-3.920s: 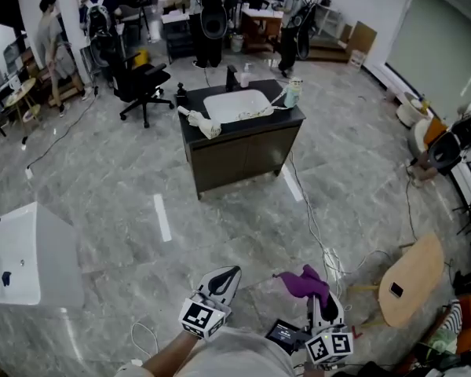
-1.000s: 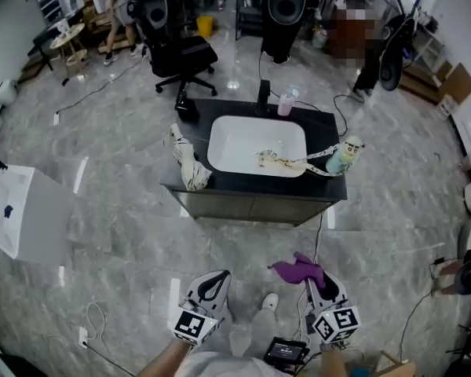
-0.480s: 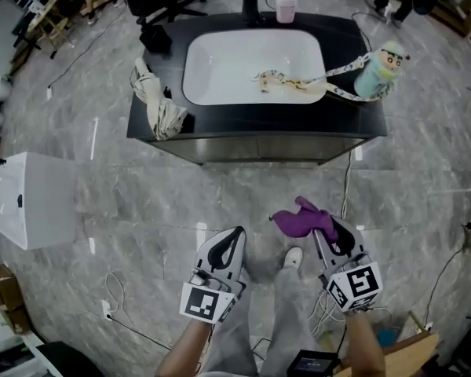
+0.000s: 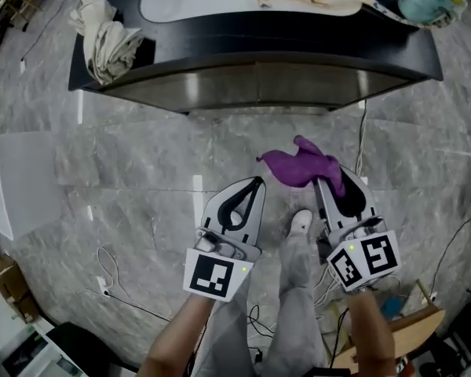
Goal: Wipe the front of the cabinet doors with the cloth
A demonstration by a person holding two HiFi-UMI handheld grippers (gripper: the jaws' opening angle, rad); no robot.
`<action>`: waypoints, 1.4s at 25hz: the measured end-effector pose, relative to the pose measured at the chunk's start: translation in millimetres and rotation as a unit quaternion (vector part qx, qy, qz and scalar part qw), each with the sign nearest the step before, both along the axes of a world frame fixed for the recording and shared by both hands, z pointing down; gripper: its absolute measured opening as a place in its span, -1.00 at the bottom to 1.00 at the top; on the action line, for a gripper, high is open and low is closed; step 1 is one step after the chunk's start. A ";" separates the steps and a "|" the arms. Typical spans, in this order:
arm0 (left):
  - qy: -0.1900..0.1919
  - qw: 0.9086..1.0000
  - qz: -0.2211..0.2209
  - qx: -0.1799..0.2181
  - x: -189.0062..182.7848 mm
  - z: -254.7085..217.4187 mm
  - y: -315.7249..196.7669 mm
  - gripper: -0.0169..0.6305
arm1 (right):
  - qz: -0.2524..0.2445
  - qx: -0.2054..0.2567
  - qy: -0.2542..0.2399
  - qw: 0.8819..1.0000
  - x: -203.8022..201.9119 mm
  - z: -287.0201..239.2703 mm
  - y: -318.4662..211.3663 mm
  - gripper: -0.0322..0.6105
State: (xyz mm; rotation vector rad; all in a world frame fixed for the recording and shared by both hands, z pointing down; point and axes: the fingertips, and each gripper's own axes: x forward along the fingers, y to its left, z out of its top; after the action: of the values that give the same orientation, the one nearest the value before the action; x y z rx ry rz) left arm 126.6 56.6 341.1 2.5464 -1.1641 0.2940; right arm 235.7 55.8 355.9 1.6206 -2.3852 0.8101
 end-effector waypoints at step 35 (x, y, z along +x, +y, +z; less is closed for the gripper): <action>0.033 0.996 -0.087 -0.016 -5.0 11.8 -50.1 -0.93 | 0.029 -0.019 0.044 0.998 23.3 29.0 -169.3 -0.53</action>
State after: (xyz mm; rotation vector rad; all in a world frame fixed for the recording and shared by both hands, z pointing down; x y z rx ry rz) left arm 121.7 6.5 353.0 2.3888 -1.3339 0.1824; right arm 259.0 -113.5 384.9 1.6817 -2.2596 0.7703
